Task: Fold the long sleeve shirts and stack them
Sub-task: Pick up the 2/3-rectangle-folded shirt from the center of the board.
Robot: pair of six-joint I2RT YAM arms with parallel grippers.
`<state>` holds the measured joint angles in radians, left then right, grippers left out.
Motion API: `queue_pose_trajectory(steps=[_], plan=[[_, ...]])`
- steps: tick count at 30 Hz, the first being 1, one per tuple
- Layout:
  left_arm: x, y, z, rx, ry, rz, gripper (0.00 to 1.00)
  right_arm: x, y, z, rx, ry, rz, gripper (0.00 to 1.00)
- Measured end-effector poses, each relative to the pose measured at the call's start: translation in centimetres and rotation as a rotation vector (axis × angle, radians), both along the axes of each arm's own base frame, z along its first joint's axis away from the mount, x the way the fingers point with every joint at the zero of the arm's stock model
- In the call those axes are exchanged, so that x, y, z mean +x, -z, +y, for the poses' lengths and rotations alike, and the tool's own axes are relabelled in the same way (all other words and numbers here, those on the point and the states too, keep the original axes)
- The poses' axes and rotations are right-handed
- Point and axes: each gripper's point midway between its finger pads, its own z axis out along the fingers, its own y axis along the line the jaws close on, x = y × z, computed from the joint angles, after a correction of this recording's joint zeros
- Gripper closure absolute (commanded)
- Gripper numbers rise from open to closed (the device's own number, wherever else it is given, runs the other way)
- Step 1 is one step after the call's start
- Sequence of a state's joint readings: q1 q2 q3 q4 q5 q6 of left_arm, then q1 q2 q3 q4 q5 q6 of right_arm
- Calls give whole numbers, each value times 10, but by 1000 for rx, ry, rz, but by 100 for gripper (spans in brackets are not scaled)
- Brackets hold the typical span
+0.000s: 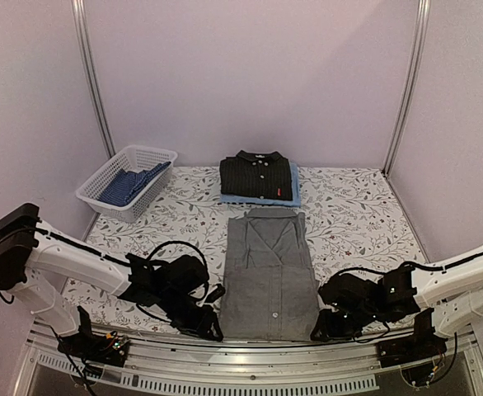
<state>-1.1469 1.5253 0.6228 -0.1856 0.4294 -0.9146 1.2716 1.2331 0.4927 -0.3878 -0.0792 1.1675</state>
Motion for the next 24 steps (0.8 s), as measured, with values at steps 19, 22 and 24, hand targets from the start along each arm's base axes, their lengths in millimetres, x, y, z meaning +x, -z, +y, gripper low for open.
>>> queue_pose_trajectory(steps=[19, 22, 24], plan=[[-3, -13, -5, -21, -9, 3, 100, 0, -15, 3, 7, 11, -12, 100], [-1, -33, -11, -44, -6, -19, 100, 10, -45, 14, 39, 21, -59, 100], [4, -52, -17, -66, -4, -47, 100, 19, -70, 24, 77, 26, -106, 100]])
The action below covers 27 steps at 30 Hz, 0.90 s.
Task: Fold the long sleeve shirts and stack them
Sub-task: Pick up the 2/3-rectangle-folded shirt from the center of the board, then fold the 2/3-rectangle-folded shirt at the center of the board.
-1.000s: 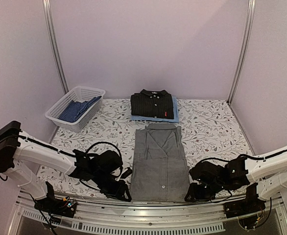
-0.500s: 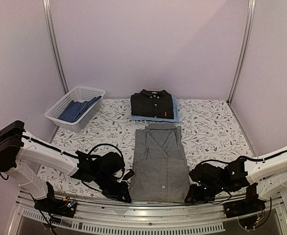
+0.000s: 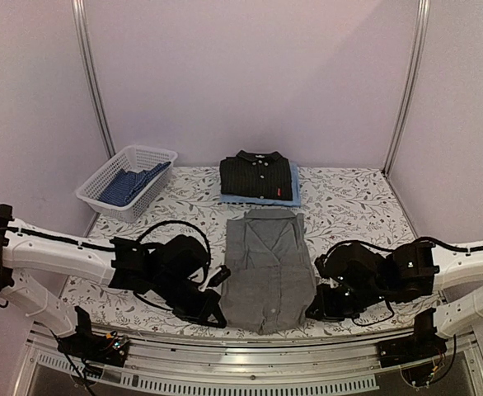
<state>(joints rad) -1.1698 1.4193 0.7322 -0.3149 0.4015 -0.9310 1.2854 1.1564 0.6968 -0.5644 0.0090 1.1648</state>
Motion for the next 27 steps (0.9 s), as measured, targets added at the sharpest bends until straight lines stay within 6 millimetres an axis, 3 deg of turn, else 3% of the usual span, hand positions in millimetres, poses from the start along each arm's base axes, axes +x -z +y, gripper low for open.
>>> queue_pose_trajectory(steps=[3, 6, 8, 11, 14, 15, 18, 20, 22, 24, 27], plan=[[17, -36, -13, -55, -3, -61, 100, 29, -43, 13, 82, 39, -67, 100], [61, -71, -19, -118, -52, -136, 100, 86, -75, 7, 116, 128, -157, 100], [106, -86, -16, -134, -115, -185, 100, 132, -88, -4, 111, 194, -226, 100], [196, -95, -14, -141, -222, -265, 100, 198, -88, -25, 89, 270, -300, 100], [275, -70, -7, -121, -310, -287, 100, 265, -71, -36, 35, 310, -327, 100], [295, -57, -5, -108, -332, -282, 100, 292, -64, -36, 23, 317, -338, 100], [346, -5, -1, -50, -385, -251, 100, 345, -33, -28, -1, 299, -337, 100], [363, 28, 1, -7, -403, -228, 100, 374, -5, -20, -19, 273, -325, 100], [364, 57, 3, 26, -405, -195, 100, 385, 29, -14, -42, 244, -288, 100], [365, 55, 1, 17, -405, -201, 100, 380, 66, -14, -76, 219, -230, 100], [351, 57, 4, 15, -400, -202, 100, 370, 70, -9, -60, 195, -233, 100]])
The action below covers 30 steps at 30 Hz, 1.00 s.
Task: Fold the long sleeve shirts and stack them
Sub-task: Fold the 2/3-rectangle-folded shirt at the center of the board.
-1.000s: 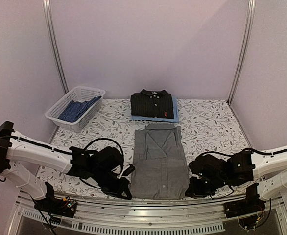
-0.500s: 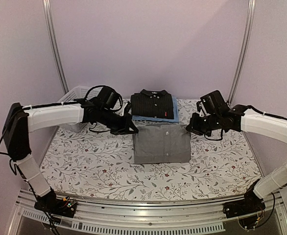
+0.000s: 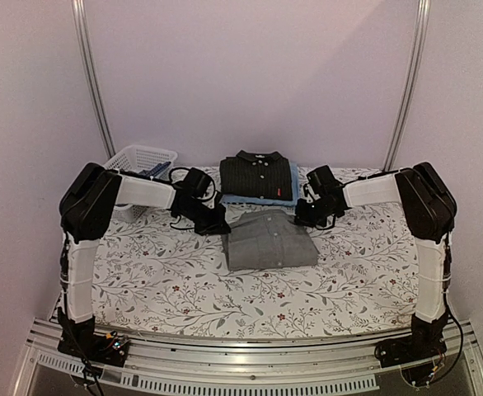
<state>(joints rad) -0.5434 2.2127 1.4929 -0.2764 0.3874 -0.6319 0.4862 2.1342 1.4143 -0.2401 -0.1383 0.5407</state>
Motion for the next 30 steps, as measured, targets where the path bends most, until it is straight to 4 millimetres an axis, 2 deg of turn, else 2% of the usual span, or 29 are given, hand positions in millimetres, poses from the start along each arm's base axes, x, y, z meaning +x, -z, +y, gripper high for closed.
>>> queue_pose_trajectory(steps=[2, 4, 6, 7, 10, 12, 16, 19, 24, 28, 30], plan=[[-19, 0, 3, -2, 13, 6, 100, -21, 5, 1, 7, -15, 1, 100], [-45, -1, 8, 5, 30, 17, 100, -55, 2, 4, 11, -38, 14, 100], [-73, -4, 13, 17, 51, 30, 100, -101, 1, 7, 1, -72, 45, 100], [-88, -6, 16, 22, 61, 35, 100, -132, 0, 10, -10, -94, 71, 100], [-118, -25, 22, 13, 83, 20, 100, -185, -8, 13, -39, -128, 105, 100], [-130, -45, 24, -12, 91, -11, 100, -203, -23, 12, -39, -125, 97, 100], [-133, -79, 26, -59, 82, -85, 100, -194, -63, 8, 16, -61, 9, 100], [-132, -90, 29, -65, 71, -116, 100, -186, -79, 10, 32, -35, -27, 100], [-130, -87, 38, -46, 45, -121, 100, -176, -87, 14, 24, -19, -52, 100], [-122, -79, 50, -19, 12, -114, 100, -155, -91, 27, 9, -19, -81, 100], [-115, -69, 57, 2, -7, -102, 100, -143, -86, 33, -2, -20, -87, 100]])
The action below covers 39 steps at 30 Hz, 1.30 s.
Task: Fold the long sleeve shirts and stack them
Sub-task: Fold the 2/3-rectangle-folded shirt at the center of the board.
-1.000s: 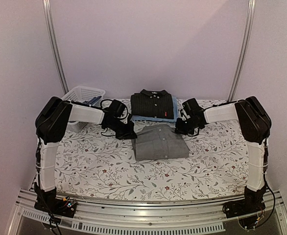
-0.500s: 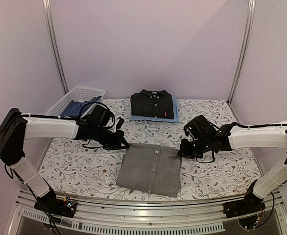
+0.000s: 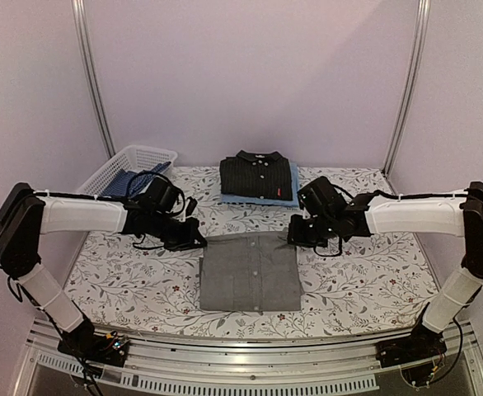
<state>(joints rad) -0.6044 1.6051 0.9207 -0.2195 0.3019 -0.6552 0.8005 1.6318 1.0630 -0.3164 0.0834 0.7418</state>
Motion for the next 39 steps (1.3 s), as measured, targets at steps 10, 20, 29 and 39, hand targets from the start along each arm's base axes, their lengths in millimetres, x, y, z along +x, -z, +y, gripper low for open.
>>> queue_pose_trajectory(steps=[10, 20, 29, 39], plan=[[13, 34, 13, 52, -32, 49, 100, 37, 34, 10, -32, -18, 26, 100], [13, 26, 31, 87, -92, 6, 100, 49, 13, 22, -9, -62, -29, 66], [17, 38, 48, 160, -151, 5, 100, 33, 5, 42, -47, -165, -61, 58], [17, 54, 68, 237, -227, 35, 100, -25, 41, 128, -135, -400, -50, 43]])
